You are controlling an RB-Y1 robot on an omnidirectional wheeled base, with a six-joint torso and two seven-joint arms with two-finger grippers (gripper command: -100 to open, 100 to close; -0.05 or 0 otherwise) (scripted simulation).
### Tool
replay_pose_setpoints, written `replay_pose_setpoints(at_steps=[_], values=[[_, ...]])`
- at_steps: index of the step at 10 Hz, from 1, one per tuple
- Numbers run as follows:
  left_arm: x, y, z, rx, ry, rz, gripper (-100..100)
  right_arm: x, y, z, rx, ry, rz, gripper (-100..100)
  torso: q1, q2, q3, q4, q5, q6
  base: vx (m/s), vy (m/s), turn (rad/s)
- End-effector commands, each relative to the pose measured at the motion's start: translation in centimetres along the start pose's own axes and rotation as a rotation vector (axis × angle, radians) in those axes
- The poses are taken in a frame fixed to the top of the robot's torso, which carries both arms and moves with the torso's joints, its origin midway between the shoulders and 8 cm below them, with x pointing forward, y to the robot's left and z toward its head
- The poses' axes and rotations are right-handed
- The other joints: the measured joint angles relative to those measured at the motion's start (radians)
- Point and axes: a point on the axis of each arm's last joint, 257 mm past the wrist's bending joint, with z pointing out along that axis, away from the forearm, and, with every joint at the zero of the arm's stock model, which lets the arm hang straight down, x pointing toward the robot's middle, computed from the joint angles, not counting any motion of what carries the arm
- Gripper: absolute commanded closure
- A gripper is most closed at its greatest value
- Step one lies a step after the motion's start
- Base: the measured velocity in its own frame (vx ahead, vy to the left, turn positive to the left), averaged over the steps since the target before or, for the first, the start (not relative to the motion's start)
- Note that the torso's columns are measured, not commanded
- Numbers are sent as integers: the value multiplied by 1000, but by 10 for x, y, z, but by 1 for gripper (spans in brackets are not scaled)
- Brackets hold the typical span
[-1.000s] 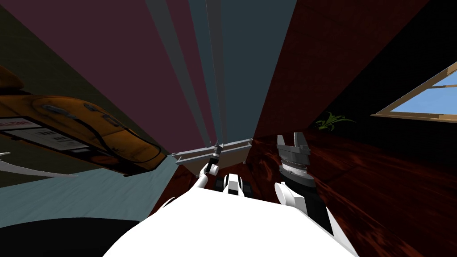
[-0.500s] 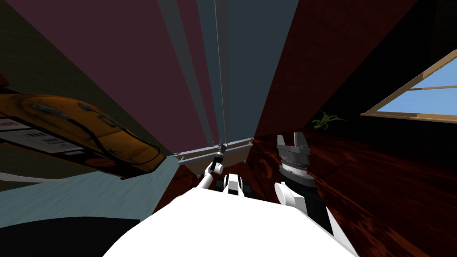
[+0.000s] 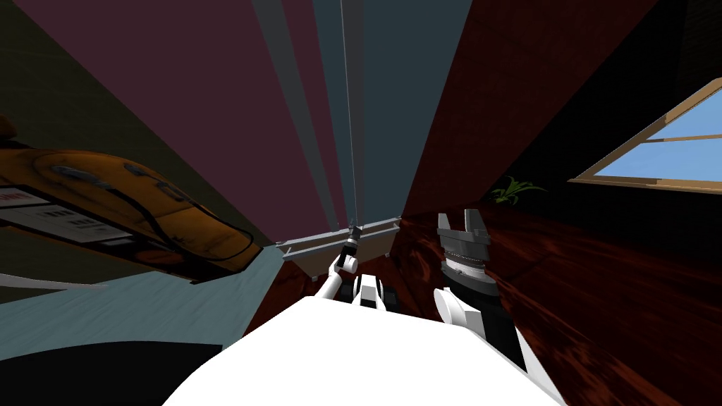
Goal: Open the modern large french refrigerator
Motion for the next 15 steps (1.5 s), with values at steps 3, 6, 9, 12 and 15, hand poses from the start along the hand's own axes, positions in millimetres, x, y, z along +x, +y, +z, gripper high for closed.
replay_pose_setpoints(at_steps=[3, 6, 9, 12, 15], values=[[-1, 1, -3, 1, 0, 0, 100, 0, 0, 0, 0, 0, 0, 0, 2, 6, 3, 2, 0, -2, -4, -1, -29], [-9, -9, 2, 24, -29, 12, 100, 0, 0, 0, 0, 0, 0, 0, -3, 11, 6, 3, -1, -6, -53, -139, 128], [-25, -27, 4, 63, -76, 33, 100, 0, 0, 0, 0, 0, 1, 0, -10, 10, 6, 4, -3, 3, -112, -321, 186], [-41, -45, 5, 101, -124, 55, 100, 0, 0, 0, 0, 0, 1, 0, -4, 6, 3, 7, -3, 4, -125, -294, 171], [-57, -48, -1, 99, -163, 65, 100, 0, 0, 0, 0, 0, 1, 0, -5, 9, 5, 8, -3, 1, -93, -255, 137]])
